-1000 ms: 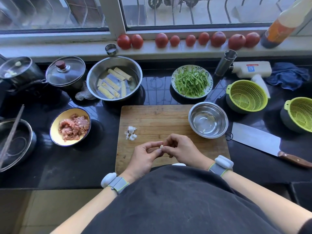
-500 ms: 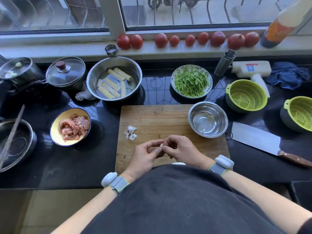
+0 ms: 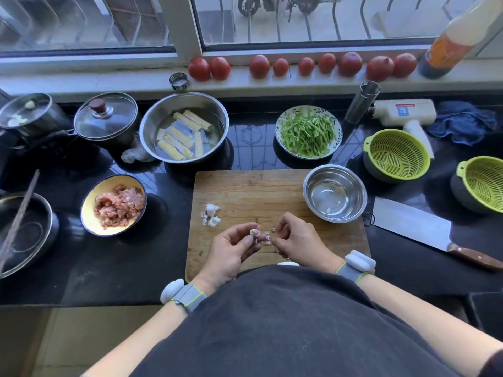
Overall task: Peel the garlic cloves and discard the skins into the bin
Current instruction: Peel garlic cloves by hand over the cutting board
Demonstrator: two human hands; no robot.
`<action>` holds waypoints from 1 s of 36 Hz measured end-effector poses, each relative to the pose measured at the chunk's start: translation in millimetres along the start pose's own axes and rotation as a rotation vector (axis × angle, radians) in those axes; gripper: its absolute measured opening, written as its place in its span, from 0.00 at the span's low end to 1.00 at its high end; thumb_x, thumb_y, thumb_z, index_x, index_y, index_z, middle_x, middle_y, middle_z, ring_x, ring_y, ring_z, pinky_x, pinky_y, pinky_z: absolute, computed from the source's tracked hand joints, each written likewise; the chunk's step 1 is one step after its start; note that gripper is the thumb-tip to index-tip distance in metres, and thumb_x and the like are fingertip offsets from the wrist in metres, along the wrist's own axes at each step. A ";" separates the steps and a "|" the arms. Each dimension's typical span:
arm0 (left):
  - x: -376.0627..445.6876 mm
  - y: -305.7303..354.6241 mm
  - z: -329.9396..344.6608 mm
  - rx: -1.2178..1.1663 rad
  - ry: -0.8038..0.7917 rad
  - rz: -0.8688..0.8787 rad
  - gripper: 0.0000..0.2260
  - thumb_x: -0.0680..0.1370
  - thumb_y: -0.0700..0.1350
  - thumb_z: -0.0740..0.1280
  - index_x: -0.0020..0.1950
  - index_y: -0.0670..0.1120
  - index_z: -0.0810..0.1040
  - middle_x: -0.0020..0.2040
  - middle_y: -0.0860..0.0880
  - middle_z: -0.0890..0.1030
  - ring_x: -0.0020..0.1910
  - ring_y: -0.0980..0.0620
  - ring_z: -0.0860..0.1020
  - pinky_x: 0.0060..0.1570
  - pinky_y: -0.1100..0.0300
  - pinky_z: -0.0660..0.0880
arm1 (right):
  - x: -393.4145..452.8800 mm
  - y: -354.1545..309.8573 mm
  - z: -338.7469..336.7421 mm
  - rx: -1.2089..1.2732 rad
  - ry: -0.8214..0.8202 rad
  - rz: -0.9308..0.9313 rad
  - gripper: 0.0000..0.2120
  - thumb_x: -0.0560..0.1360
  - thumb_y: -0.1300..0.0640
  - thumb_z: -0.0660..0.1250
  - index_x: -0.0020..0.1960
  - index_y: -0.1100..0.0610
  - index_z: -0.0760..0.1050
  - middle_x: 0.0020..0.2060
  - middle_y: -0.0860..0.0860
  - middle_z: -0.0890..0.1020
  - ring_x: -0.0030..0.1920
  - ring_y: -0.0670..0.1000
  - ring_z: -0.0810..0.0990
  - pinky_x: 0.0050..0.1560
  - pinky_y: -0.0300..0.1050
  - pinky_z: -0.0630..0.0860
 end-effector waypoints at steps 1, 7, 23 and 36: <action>0.3 -0.5 -0.4 0.002 0.001 0.000 0.09 0.80 0.29 0.63 0.55 0.37 0.80 0.48 0.46 0.86 0.48 0.48 0.86 0.52 0.58 0.81 | 0.5 1.7 -0.1 -0.038 0.002 0.002 0.07 0.74 0.58 0.72 0.41 0.52 0.74 0.29 0.51 0.82 0.25 0.48 0.79 0.35 0.45 0.80; 0.4 -0.6 -2.3 0.066 0.004 0.017 0.08 0.78 0.28 0.66 0.53 0.37 0.81 0.44 0.44 0.86 0.47 0.48 0.85 0.52 0.59 0.82 | 2.5 -9.6 0.7 -0.220 -0.004 -0.130 0.05 0.77 0.56 0.69 0.45 0.50 0.83 0.36 0.44 0.81 0.39 0.46 0.79 0.46 0.43 0.76; 0.7 0.9 1.3 0.162 -0.057 0.036 0.10 0.77 0.32 0.69 0.58 0.37 0.82 0.52 0.40 0.86 0.50 0.48 0.84 0.53 0.59 0.81 | -6.5 -34.1 -1.0 0.051 -0.018 -0.260 0.04 0.73 0.59 0.77 0.43 0.55 0.82 0.33 0.45 0.81 0.32 0.42 0.78 0.37 0.34 0.74; -2.6 25.8 2.9 0.460 0.001 0.349 0.17 0.72 0.29 0.74 0.44 0.53 0.86 0.52 0.46 0.84 0.50 0.50 0.84 0.53 0.61 0.78 | -8.0 -29.1 -1.2 0.106 -0.020 -0.166 0.03 0.75 0.57 0.75 0.43 0.55 0.83 0.32 0.53 0.84 0.31 0.52 0.84 0.39 0.47 0.83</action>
Point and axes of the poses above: each hand's wrist, its own x-axis towards the middle knuckle, its own z-axis out of the palm, y = z × x, the point moved 8 cm from there along x, towards the middle knuckle
